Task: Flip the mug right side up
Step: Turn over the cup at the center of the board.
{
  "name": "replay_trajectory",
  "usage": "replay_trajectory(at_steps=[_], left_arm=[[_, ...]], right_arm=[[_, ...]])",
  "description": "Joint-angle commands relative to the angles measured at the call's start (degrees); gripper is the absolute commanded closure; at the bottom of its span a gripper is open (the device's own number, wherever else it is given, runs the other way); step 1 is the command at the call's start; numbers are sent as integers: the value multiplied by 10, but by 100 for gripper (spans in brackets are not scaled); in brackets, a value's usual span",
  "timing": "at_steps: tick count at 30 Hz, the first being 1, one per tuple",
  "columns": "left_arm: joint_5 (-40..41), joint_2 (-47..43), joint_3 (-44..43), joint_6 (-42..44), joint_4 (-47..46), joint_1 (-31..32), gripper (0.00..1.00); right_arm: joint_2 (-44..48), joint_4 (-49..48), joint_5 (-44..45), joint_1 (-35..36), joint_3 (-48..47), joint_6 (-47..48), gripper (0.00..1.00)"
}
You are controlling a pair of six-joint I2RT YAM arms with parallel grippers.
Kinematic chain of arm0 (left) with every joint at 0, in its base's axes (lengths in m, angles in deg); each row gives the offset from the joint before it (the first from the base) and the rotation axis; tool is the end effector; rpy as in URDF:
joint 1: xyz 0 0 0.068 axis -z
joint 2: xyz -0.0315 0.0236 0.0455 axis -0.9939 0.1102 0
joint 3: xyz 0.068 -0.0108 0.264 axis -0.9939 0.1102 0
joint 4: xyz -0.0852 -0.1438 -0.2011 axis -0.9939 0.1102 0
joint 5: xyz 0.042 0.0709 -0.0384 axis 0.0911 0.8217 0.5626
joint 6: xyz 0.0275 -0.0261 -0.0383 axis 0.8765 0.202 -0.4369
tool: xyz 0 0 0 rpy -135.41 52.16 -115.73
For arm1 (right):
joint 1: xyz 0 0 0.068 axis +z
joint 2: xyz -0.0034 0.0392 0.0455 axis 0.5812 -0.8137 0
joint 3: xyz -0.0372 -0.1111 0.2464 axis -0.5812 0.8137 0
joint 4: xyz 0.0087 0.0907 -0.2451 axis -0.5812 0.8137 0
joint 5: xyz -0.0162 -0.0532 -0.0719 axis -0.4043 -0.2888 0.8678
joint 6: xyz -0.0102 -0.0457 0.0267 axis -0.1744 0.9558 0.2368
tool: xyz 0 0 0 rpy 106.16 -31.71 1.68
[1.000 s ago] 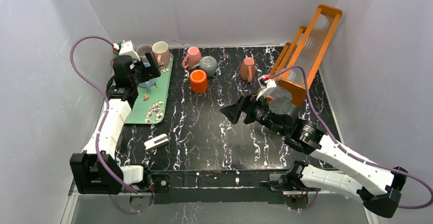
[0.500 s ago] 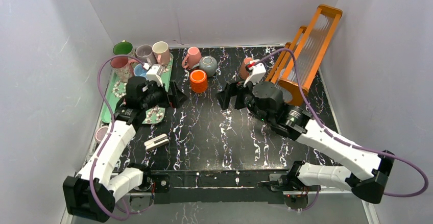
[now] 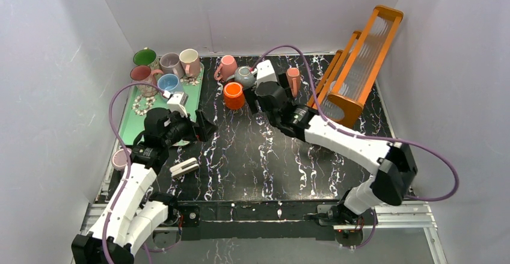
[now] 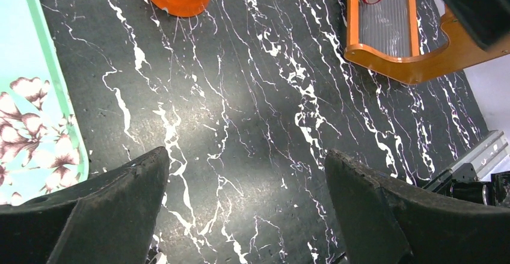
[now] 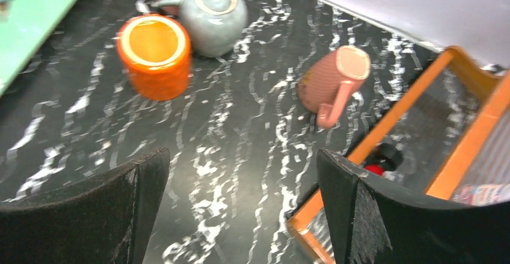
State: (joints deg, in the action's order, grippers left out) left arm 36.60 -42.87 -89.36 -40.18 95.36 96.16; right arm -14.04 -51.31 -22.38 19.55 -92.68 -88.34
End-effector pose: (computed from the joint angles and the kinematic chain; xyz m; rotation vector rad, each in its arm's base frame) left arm 0.1833 -0.0539 0.2925 0.1766 1.9320 -0.7081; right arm 0.2103 0.2620 0.3507 -0.3655 1.8065 0.0658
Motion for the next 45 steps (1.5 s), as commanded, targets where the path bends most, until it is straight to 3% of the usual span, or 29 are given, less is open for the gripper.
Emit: replay_trajectory(at_steps=[1,11,20,27,45], left_arm=[[19,-41,-5,13,8,1,2],[20,-61,-7,16,17,1,2],[23,-73,-6,17,19,1,2],[23,-73,-6,15,20,0,2],[28,-87,-2,15,23,1,2]], right_arm=[[-48,-47,78,-36,-58,76,1],[-145,-36,63,-133,-85,63,9],[-207,-25,43,-177,-106,48,35],[-234,-31,42,-196,-107,37,47],[-320,3,-9,-241,-158,19,40]])
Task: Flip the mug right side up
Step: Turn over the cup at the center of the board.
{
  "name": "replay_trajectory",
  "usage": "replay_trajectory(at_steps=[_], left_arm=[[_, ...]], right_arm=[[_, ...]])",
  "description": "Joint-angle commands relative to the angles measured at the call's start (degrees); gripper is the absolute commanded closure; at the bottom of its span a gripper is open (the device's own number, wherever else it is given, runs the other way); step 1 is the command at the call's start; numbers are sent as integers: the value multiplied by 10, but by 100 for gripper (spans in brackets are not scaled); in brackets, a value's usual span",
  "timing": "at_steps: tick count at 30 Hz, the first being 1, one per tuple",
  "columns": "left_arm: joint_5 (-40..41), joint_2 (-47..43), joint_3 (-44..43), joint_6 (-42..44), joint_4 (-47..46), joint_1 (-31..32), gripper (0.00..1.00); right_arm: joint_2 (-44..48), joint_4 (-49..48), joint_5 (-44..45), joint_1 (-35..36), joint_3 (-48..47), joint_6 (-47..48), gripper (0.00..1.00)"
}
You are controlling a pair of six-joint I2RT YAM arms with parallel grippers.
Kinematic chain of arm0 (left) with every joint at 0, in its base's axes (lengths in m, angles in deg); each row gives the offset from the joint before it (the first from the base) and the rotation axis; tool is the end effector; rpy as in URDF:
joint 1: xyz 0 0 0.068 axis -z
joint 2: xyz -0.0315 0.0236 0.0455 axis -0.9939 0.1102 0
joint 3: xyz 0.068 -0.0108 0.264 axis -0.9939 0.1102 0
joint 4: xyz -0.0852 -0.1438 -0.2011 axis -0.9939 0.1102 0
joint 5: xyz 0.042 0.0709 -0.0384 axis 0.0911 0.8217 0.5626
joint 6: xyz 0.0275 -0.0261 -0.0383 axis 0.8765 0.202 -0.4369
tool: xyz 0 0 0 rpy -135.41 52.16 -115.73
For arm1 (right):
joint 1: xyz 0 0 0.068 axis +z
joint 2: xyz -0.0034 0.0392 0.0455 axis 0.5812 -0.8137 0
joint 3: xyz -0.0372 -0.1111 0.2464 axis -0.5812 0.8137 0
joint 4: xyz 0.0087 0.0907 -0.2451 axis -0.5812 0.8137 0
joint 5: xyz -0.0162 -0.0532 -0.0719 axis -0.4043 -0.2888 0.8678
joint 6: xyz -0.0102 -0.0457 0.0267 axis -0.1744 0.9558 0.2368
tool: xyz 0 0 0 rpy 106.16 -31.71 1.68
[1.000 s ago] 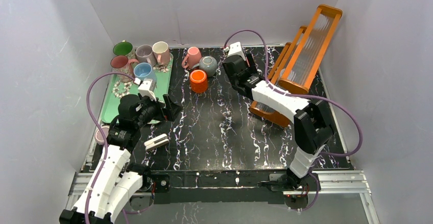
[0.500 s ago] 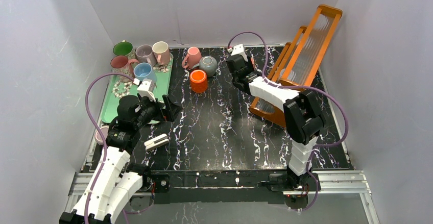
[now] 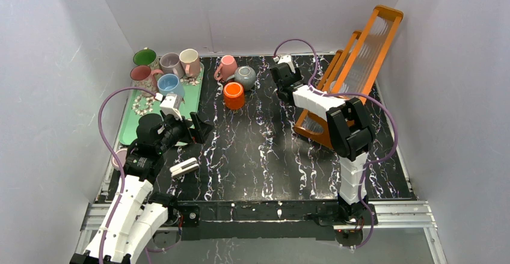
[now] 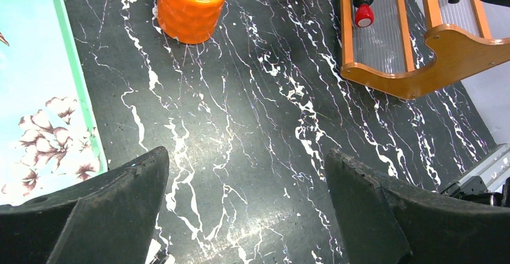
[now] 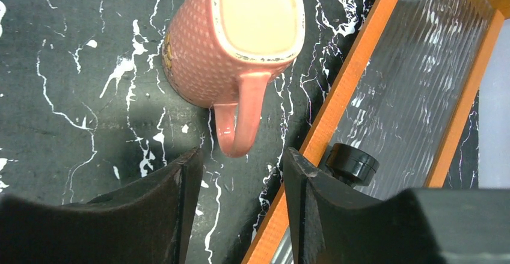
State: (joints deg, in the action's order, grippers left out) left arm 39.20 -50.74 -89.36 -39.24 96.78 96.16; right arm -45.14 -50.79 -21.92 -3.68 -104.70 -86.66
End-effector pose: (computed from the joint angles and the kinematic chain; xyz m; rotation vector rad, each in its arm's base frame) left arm 0.1581 -0.0468 0.3114 0.1774 1.8155 -0.6556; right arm 0.3918 0.2168 0.2169 -0.1850 2.1079 -0.4277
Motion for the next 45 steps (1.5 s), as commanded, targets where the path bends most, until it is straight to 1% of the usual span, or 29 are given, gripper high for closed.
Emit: replay_trajectory(at_steps=[1,4,16,22,27,32,35,40,45], left_arm=[[1,-10,-1,6,10,1,2],[4,-12,-2,6,10,1,2],[3,-3,-3,5,11,0,2],[2,5,-2,4,11,1,2],[8,10,-2,4,12,1,2],[8,10,-2,5,15,1,2],[15,7,-2,6,15,1,2],[13,10,-3,7,16,1,2],[20,-1,-2,10,20,0,2]], right_arm=[[-17,2,-9,-8,-46,4,39],[-35,15,-7,-10,-67,12,39],[-73,21,-45,-27,-98,26,41],[-69,35,-75,-29,-103,23,54],[-47,48,-108,-29,-92,17,66],[-19,58,-132,-25,-62,4,70],[1,56,-145,-16,-40,-4,72],[27,80,-169,14,-18,-28,72],[43,140,-133,66,-2,-79,71]])
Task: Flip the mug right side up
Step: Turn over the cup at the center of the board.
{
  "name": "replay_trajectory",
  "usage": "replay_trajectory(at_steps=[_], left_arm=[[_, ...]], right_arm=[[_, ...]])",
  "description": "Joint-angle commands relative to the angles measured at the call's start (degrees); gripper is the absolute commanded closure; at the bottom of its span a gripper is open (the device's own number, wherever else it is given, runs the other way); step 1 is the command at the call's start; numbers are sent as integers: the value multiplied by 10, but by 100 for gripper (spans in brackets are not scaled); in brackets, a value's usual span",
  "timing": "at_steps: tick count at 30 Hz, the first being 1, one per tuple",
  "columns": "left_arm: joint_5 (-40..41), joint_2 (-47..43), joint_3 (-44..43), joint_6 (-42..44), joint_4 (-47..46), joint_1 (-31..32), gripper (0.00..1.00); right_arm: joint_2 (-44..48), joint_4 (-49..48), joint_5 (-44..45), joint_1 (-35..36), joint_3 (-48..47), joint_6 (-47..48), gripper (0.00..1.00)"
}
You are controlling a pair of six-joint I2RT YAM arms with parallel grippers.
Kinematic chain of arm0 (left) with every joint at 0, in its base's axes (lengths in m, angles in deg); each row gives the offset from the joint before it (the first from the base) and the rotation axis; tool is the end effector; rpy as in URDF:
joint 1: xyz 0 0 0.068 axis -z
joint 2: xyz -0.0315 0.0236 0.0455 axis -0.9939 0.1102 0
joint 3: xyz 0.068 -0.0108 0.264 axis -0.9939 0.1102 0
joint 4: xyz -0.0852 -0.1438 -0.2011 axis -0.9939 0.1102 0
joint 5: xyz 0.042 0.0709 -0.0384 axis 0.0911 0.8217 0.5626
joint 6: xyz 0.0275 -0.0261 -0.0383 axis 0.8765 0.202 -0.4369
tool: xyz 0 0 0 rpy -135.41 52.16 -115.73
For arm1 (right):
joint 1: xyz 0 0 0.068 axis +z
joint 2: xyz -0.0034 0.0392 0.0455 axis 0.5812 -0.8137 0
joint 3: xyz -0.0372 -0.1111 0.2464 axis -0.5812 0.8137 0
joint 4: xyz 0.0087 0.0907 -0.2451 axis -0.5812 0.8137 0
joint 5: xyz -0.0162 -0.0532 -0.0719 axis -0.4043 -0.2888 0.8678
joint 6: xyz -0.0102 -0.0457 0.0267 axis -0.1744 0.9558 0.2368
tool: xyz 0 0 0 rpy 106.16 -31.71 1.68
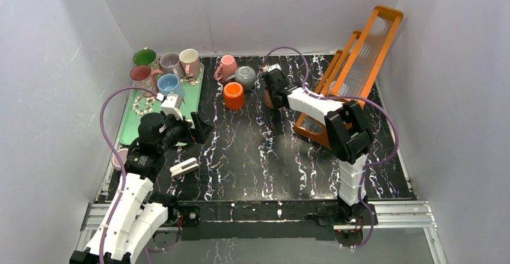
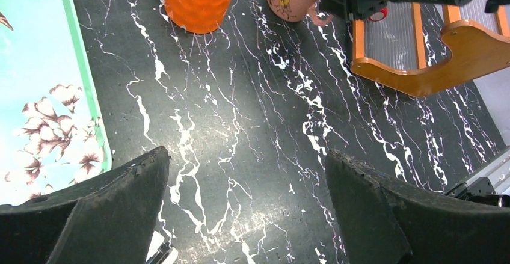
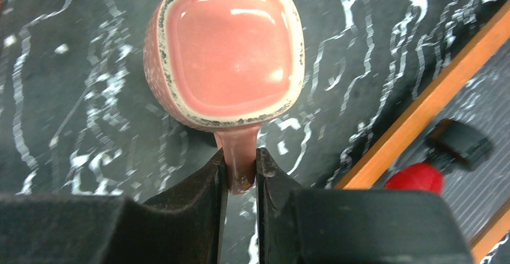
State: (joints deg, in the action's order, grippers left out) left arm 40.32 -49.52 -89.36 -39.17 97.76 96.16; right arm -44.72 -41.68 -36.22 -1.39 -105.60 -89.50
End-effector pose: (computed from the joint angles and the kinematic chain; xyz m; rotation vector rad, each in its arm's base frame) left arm 0.1621 -0.0470 0.3065 0.1586 1.8543 -0.6369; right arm 0.3733 0.2348 0.2098 -0.3746 2.2788 -0.1835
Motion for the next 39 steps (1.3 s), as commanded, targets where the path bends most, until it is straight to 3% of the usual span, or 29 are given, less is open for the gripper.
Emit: replay_trajectory(at_steps=[1,8,11,17,29,39], left_arm=[[11,-16,-3,9,11,0,2],[13,-14,-4,12,15,1,2],[14,-20,-4,13,15,1,2],[18,-16,-4,15,17,1,2],[26,-12,-5,16,19,1,2],[31,-6,-9,16,26,1,2]], right_arm=[[42,59,13,49,11,-61,71],[76,90,-13,115,51,-118,61],[86,83,-39,117,62,-125,53],[97,55,-40,117,67,-128,47],[58,33,-72,90,18,-103,42],[31,30,-60,79,-4,-80,47]])
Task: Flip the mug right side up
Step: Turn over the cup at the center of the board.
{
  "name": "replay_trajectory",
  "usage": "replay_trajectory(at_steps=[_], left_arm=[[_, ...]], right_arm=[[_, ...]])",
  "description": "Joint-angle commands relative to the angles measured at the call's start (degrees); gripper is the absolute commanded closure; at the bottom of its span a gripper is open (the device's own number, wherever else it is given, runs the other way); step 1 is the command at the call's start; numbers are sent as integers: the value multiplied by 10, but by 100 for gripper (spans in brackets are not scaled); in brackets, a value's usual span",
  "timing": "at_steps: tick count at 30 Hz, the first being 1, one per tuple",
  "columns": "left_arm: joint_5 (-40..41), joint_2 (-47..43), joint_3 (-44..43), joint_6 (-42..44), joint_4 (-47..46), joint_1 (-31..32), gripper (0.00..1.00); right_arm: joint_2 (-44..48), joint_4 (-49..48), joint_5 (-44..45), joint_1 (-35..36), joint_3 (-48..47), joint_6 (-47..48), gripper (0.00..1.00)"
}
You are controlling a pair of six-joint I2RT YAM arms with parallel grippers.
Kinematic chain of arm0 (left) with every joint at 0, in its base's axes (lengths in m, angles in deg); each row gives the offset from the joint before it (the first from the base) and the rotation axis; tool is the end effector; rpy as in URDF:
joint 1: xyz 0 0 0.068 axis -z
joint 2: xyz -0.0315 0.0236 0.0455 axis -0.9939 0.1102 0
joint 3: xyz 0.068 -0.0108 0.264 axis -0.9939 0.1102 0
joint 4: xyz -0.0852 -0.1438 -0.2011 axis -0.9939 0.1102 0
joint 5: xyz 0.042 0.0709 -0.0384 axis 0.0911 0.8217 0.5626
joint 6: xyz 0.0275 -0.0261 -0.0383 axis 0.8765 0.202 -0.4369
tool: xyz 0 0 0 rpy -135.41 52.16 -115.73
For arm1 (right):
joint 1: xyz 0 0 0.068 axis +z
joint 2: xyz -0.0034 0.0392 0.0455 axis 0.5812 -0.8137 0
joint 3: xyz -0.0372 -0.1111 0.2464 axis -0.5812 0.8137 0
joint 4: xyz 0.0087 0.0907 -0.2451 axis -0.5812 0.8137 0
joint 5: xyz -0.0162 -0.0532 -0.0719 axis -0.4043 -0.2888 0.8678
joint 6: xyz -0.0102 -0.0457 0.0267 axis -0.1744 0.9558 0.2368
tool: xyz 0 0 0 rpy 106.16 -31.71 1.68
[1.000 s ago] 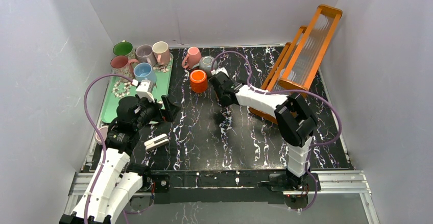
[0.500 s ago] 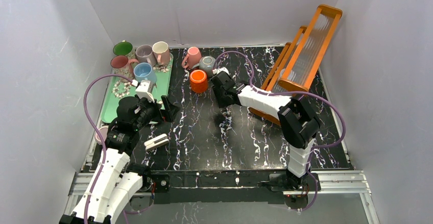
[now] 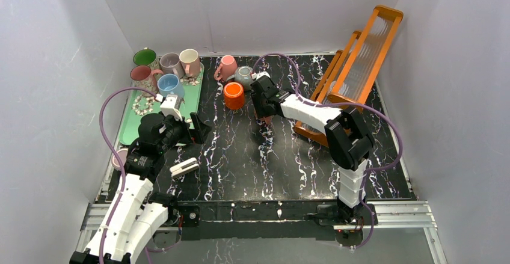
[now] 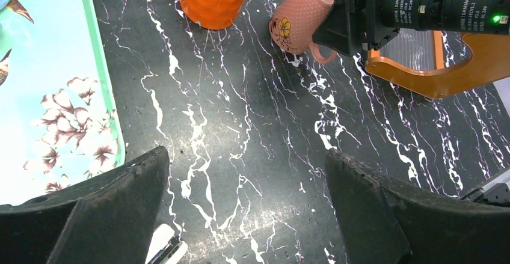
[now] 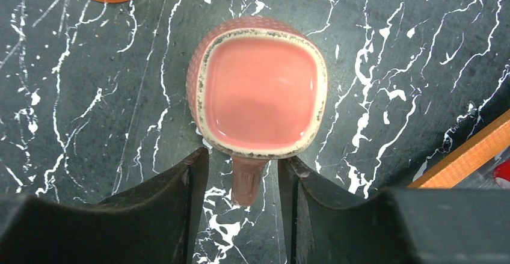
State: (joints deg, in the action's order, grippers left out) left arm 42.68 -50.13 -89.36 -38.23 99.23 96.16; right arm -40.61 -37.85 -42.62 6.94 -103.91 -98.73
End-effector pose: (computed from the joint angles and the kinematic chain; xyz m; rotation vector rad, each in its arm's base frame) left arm 0.1601 -0.0451 0.3053 0.1419 1.8668 -0.5877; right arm 0.3211 0.2783 0.2243 -0.4233 2.3300 0.0770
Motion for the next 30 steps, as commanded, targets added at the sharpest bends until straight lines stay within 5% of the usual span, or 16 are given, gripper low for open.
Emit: replay_trajectory(at_steps=[1,5,15,30], left_arm=[[9,-1,-9,7,11,1,2],[10,2,-9,5,12,1,1],[59,1,-7,-14,18,1,2],[-101,5,-19,-168,-48,2,11]], right_arm=[[-11,-11,1,-5,-20,13,48],[-15,-16,-4,-5,-21,15,55],[68,-85,-27,-5,57,0,99],[291,-278,-218,-4,211,-134,99]])
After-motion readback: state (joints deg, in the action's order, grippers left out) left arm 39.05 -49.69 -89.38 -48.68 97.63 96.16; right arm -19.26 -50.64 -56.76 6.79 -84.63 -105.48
